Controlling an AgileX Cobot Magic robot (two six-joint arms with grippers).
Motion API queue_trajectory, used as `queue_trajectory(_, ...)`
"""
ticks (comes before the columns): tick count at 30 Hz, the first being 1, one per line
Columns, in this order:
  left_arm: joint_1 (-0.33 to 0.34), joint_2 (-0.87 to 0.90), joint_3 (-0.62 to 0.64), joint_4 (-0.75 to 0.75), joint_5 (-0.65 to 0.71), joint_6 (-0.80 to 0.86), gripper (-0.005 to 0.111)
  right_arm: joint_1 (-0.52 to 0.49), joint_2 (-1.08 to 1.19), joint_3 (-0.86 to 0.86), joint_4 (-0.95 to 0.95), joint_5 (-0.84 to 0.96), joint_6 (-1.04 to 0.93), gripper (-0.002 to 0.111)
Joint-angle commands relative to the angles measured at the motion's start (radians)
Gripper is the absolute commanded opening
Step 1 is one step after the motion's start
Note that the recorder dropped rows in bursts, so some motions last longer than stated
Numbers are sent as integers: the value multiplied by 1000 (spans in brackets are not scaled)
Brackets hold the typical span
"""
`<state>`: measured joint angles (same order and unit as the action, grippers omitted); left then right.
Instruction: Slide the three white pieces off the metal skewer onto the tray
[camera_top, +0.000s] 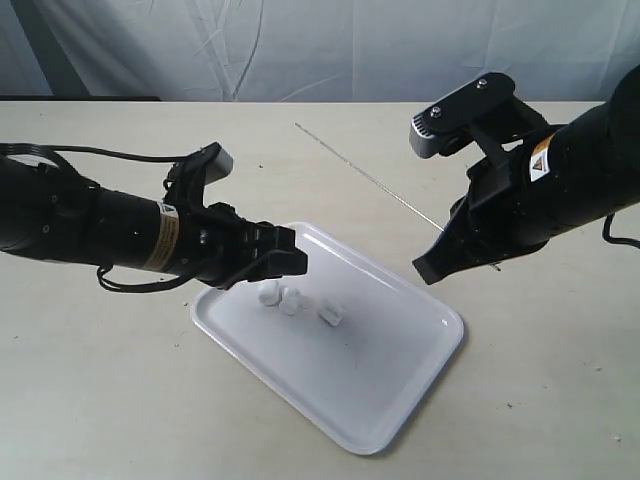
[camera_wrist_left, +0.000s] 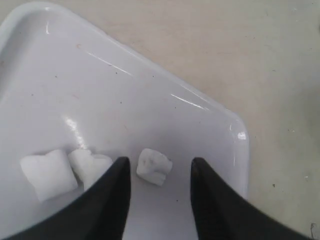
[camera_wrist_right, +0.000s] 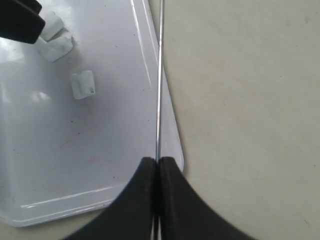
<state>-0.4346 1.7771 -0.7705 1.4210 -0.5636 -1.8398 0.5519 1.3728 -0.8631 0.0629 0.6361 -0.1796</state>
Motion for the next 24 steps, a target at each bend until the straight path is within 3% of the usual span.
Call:
queue_trajectory(1, -6, 3, 3, -15, -13, -11, 39, -2, 0, 1, -5, -11, 1, -1)
queue_trajectory(7, -4, 3, 3, -119, -9, 31, 35, -2, 0, 1, -5, -11, 1, -1)
queue_trajectory(13, -2, -31, 3, -202, 69, 230, 1, -2, 0, 1, -5, -44, -1, -1)
queue_trajectory(18, 14, -132, 3, -181, 229, 281, 0, -2, 0, 1, -5, -101, -3, -1)
queue_trajectory(24, 15, -329, 3, -61, 578, 281, 0, -2, 0, 1, -9, -203, -3, -1)
